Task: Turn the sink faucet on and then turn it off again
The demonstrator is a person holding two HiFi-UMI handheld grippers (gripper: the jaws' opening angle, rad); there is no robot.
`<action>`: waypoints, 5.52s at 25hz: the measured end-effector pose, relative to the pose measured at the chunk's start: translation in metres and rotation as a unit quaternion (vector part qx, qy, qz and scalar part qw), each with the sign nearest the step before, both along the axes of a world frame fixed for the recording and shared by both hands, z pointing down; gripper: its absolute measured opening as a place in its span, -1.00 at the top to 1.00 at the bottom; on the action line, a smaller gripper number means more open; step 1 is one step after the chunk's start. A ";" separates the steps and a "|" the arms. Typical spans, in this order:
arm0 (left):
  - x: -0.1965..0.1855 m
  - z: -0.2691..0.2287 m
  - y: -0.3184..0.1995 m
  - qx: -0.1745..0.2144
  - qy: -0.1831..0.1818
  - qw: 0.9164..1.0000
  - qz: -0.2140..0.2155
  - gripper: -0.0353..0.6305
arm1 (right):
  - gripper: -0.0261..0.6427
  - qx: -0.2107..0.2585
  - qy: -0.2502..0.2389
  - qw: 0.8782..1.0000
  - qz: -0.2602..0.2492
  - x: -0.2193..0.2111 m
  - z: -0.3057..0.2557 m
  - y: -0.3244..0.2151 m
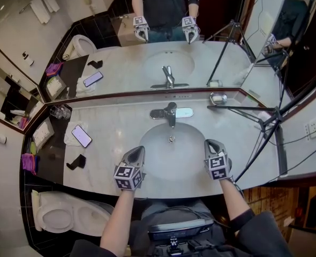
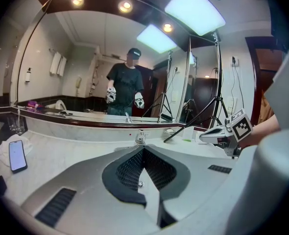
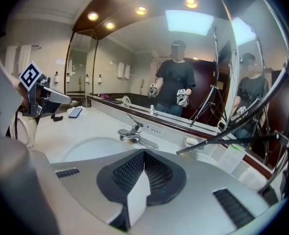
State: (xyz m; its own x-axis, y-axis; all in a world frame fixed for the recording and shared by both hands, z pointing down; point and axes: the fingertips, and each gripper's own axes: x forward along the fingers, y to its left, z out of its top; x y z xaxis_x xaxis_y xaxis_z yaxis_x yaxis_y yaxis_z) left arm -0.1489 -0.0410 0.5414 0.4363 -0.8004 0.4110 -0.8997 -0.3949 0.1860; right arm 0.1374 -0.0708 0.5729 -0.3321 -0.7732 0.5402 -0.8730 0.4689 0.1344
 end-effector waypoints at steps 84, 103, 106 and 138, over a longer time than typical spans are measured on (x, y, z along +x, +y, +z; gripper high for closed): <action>-0.016 0.056 -0.041 -0.024 0.010 1.000 -0.006 0.88 | 0.52 0.146 0.426 0.826 -0.337 -0.203 0.102 -0.157; -0.015 0.015 -0.004 0.001 0.008 1.000 -0.014 0.88 | 0.69 0.119 0.312 0.908 -0.254 -0.156 0.022 -0.075; -0.014 0.008 -0.001 0.005 0.009 1.000 -0.016 0.88 | 0.86 0.113 0.279 0.928 -0.221 -0.139 0.002 -0.063; -0.001 -0.022 0.010 0.020 0.004 1.000 0.015 0.88 | 0.87 -0.026 -0.081 0.994 0.067 0.039 -0.005 0.020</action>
